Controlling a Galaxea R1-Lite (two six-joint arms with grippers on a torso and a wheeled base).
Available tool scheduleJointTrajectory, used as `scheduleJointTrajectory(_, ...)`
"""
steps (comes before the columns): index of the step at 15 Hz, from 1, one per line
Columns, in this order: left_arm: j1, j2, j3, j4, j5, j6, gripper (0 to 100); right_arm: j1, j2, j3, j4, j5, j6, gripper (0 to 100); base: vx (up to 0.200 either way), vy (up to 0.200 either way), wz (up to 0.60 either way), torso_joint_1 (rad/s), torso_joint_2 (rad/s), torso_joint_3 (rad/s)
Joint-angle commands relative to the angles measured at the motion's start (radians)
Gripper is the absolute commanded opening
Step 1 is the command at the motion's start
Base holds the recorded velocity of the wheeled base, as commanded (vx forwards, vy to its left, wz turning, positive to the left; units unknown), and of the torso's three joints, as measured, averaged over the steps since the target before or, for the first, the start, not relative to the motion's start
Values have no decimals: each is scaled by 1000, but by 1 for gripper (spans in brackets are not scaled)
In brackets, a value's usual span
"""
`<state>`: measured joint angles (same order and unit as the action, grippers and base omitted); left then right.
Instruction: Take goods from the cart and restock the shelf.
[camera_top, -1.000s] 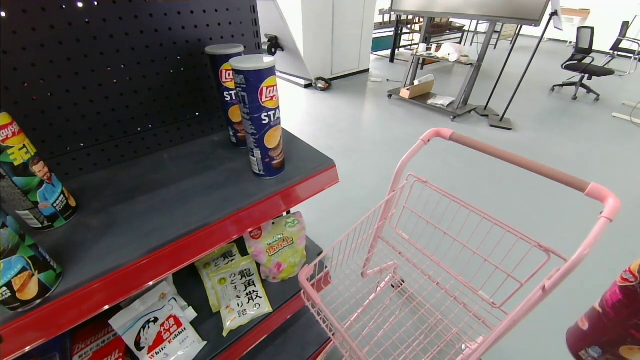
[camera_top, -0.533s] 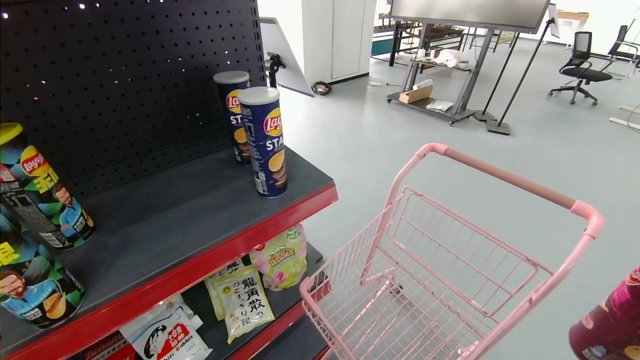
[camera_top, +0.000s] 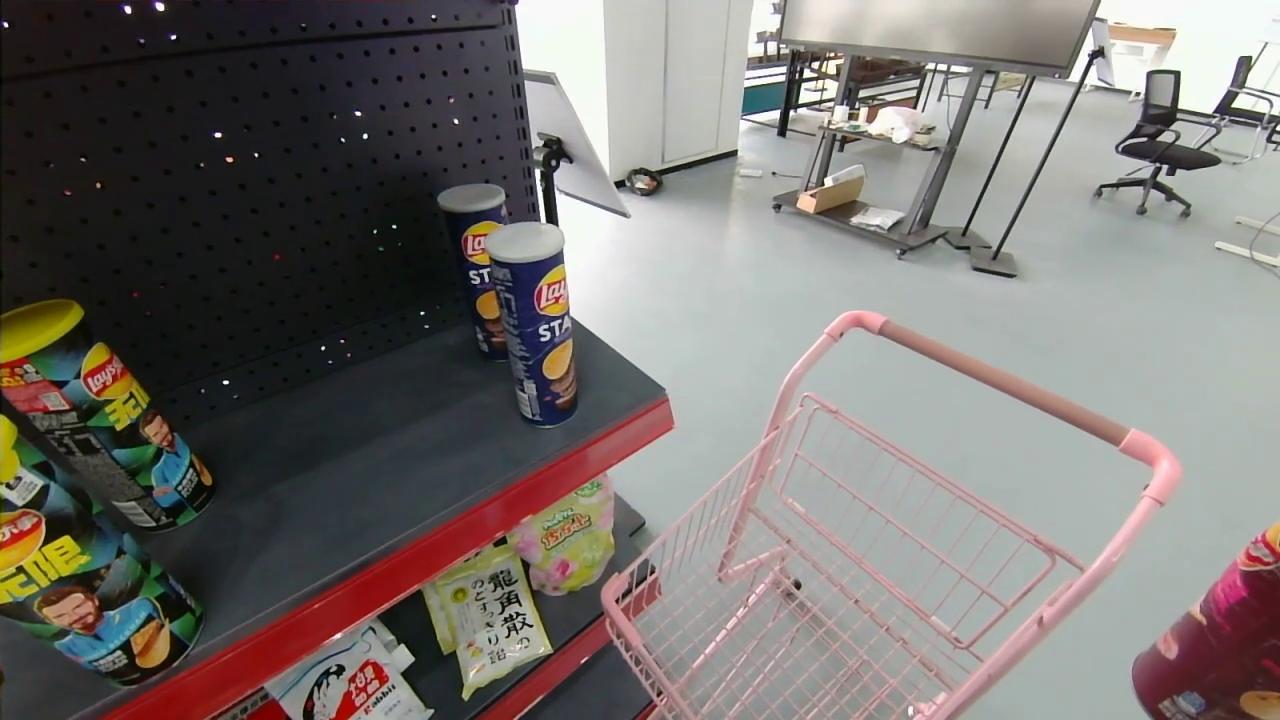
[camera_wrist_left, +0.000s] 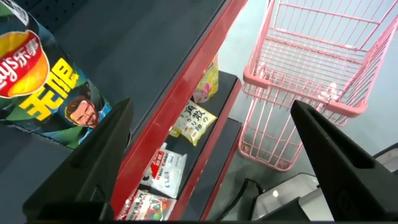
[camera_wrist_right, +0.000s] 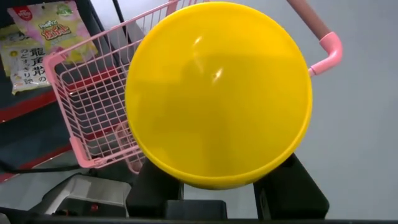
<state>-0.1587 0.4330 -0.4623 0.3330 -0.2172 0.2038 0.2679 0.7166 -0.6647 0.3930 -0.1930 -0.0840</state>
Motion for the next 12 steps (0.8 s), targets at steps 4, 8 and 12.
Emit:
scheduleJointTrajectory(4, 4, -17, -32, 41, 4, 0, 100, 1, 29, 17, -6, 1, 17, 0, 0, 0, 0, 32, -80, -43)
scheduleJointTrajectory(8, 4, -181, -116, 334, 62, -1, 100, 1, 21, 40, -19, 0, 18, 0, 0, 0, 0, 2, 2, -18)
scheduleJointTrajectory(12, -1, -246, -78, 354, 199, 6, 100, 1, 30, 48, -19, 0, 27, 0, 0, 0, 0, 0, 0, 0)
